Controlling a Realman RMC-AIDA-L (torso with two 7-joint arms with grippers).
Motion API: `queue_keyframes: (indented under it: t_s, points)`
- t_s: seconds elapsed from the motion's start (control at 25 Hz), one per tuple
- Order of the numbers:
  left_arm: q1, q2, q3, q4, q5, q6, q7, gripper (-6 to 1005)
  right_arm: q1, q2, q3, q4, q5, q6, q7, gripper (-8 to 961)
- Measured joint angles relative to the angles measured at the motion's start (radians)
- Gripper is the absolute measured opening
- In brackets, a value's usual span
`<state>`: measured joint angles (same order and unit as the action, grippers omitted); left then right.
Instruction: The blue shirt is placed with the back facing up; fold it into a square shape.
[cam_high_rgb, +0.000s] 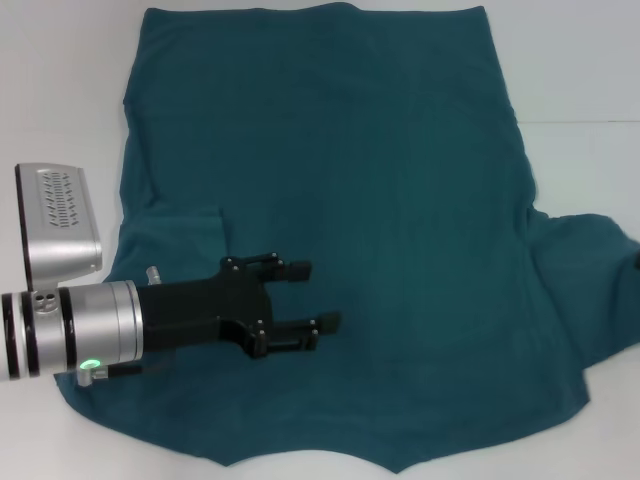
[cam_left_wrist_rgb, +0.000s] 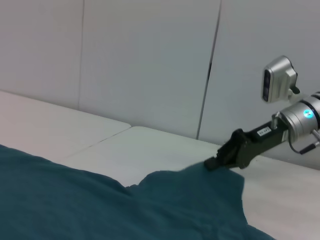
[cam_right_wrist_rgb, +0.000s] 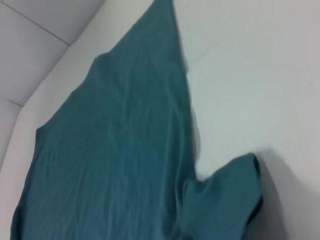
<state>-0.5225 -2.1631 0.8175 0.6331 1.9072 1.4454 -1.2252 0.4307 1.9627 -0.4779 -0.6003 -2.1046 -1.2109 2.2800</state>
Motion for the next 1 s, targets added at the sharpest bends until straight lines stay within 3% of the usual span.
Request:
queue_keyframes:
  t_s: [0.2,0.48,0.76,1.0]
  points:
    - [0.001,-0.001,0.0,0.001,-0.001,0.0,-0.003,769,0.024,-0.023,0.009,0.0,0.0,0.0,0.001,27]
    - [-0.001,-0.001,0.0,-0.001,-0.001,-0.002,-0.005,767,0.068,-0.033,0.002,-0.002,-0.006,0.02,0.002,32]
    - [-0.004,-0.001,0.0,-0.001,-0.002,-0.002,-0.005,767,0.116,-0.034,-0.022,0.003,-0.008,0.014,-0.001,37]
    - [-0.005,-0.001,0.0,-0.001,-0.002,-0.002,-0.011,768,0.172,-0.02,-0.091,0.006,-0.008,0.013,-0.001,41]
